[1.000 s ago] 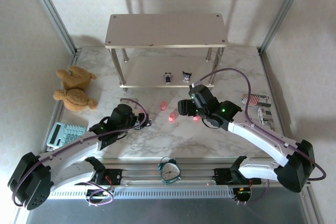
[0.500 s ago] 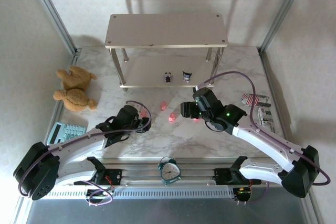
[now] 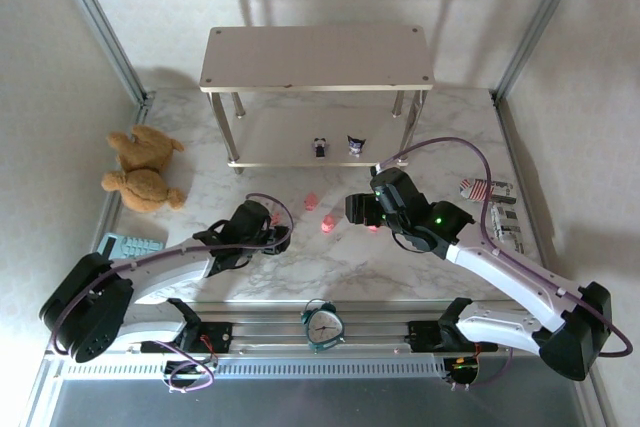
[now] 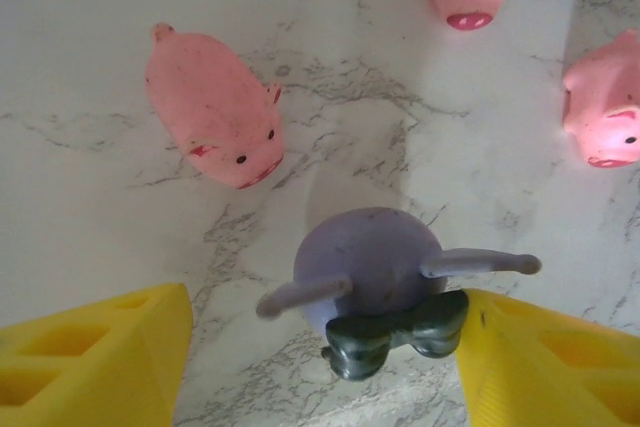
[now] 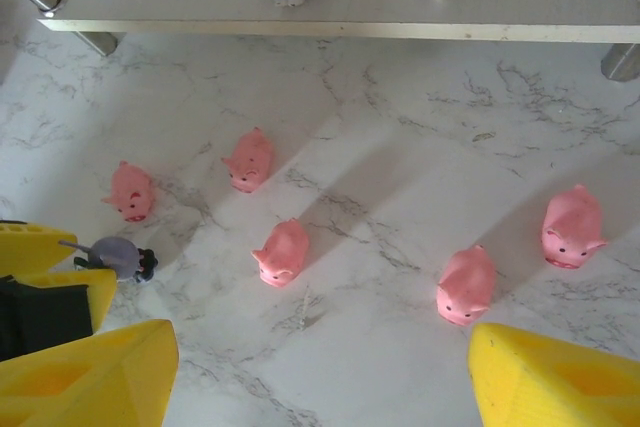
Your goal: Place and organize the plastic toys onto the shelf
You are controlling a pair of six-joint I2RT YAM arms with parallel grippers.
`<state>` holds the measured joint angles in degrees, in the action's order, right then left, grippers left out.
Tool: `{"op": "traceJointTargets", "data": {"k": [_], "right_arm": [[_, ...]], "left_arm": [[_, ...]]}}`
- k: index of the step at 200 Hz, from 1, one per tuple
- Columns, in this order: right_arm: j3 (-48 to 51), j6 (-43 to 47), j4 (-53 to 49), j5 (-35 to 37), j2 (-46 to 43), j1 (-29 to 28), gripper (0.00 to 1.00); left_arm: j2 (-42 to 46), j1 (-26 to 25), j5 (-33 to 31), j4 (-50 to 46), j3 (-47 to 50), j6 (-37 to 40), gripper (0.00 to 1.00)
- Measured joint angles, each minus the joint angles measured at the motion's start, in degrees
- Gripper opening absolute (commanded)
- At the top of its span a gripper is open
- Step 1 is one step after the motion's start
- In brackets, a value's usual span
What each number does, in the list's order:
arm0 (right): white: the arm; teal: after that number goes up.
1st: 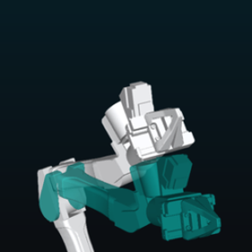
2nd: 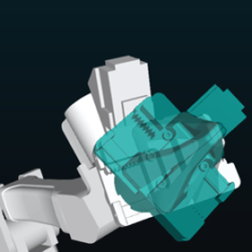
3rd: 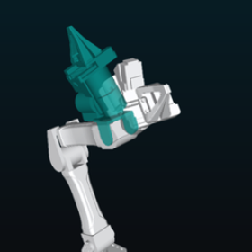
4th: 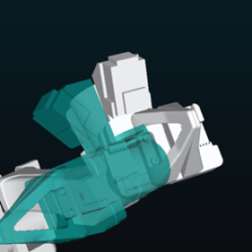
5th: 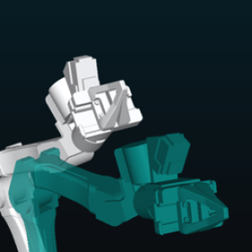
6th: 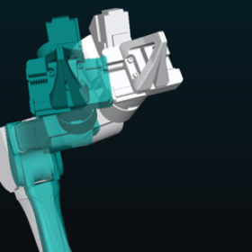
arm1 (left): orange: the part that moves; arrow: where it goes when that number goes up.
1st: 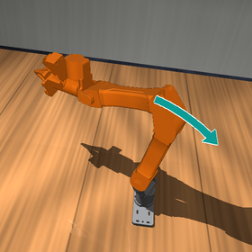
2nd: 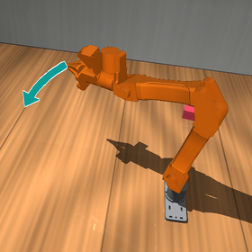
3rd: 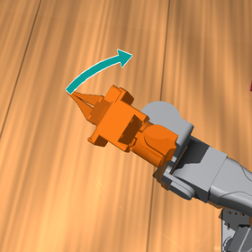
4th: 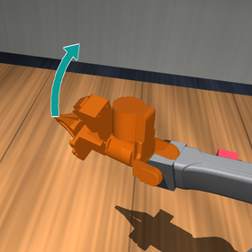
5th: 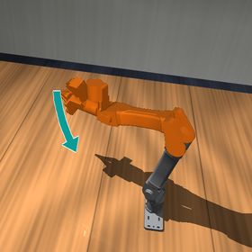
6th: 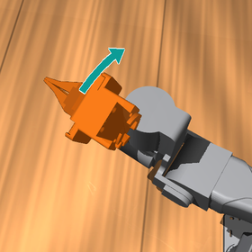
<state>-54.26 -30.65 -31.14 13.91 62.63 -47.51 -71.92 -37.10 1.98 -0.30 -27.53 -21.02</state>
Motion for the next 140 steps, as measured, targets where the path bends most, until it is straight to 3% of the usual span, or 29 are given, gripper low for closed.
{"op": "traceJointTargets", "data": {"k": [140], "right_arm": [[0.0,-0.2,0.1,0.0,0.1,0.0,0.77]], "left_arm": [[-1.0,0.0,1.3,1.7,-1.5,0.2,0.63]]}}
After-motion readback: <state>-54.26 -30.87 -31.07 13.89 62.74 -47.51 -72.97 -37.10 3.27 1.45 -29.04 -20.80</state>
